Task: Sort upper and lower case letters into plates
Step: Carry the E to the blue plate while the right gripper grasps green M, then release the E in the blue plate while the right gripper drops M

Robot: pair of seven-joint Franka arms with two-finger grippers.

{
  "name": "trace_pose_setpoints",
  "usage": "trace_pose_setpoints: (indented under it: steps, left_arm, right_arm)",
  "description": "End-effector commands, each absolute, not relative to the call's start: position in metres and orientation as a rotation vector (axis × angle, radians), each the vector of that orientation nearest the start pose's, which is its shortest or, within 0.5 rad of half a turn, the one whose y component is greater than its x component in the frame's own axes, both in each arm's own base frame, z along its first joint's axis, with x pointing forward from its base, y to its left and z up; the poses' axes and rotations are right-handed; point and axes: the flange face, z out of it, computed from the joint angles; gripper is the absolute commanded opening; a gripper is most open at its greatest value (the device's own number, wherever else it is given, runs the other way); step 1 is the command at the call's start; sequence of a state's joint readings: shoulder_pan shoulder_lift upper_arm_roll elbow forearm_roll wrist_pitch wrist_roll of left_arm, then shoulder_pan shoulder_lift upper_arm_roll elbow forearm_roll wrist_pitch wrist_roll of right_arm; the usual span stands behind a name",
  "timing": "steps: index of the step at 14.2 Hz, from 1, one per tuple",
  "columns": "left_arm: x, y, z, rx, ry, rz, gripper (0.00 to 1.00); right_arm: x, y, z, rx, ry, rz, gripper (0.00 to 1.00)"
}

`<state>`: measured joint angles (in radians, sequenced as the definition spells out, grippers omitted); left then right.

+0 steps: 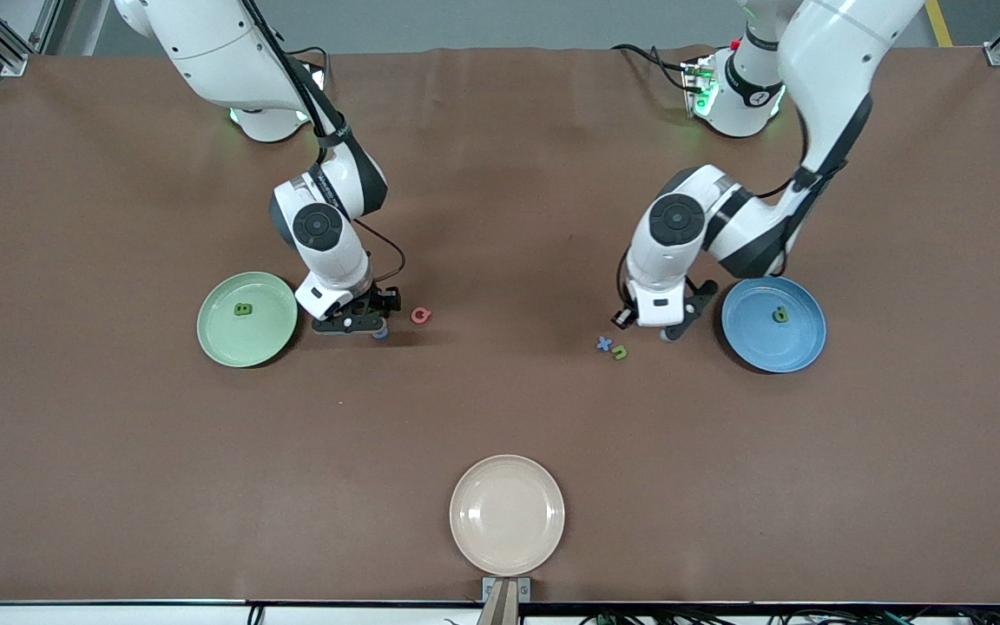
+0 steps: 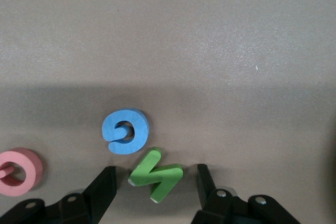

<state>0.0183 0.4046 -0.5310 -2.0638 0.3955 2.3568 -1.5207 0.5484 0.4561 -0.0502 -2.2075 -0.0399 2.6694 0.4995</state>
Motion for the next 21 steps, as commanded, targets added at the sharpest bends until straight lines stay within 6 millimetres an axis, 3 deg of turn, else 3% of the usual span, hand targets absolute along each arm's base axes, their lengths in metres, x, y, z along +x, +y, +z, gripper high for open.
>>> trace_pose_setpoints:
  steps: [1, 4, 7, 11, 14, 17, 19, 21]
  left_arm:
    - [0.517, -0.229, 0.278, -2.883, -0.916, -0.105, 0.01]
    - [0.521, -0.176, 0.272, -2.937, -0.620, -0.041, 0.01]
    - [0.529, -0.121, 0.263, -2.973, -0.432, 0.013, 0.01]
    - [0.529, -0.075, 0.239, -3.036, -0.317, 0.040, 0.02]
    - [0.524, -0.070, 0.215, -3.074, -0.282, 0.067, 0.03]
    - [0.520, -0.050, 0.199, -3.054, -0.231, 0.078, 0.04]
    - [0.520, -0.049, 0.197, -3.052, -0.227, 0.082, 0.06]
    - [0.520, -0.048, 0.197, -3.052, -0.230, 0.082, 0.12]
  right_arm:
    - [0.488, 0.253, 0.167, -3.182, -0.073, -0.040, 0.54]
    - [0.491, 0.246, 0.167, -3.182, -0.043, -0.037, 0.29]
    - [0.496, 0.236, 0.168, -3.183, -0.004, -0.030, 0.03]
    - [0.506, 0.217, 0.186, -3.189, 0.048, -0.009, 0.01]
    - [0.516, 0.203, 0.221, -3.205, 0.062, 0.061, 0.01]
    - [0.530, 0.152, 0.250, -3.202, -0.054, 0.106, 0.01]
    - [0.529, 0.133, 0.264, -3.202, -0.084, 0.149, 0.01]
    - [0.520, 0.104, 0.263, -3.196, -0.094, 0.171, 0.01]
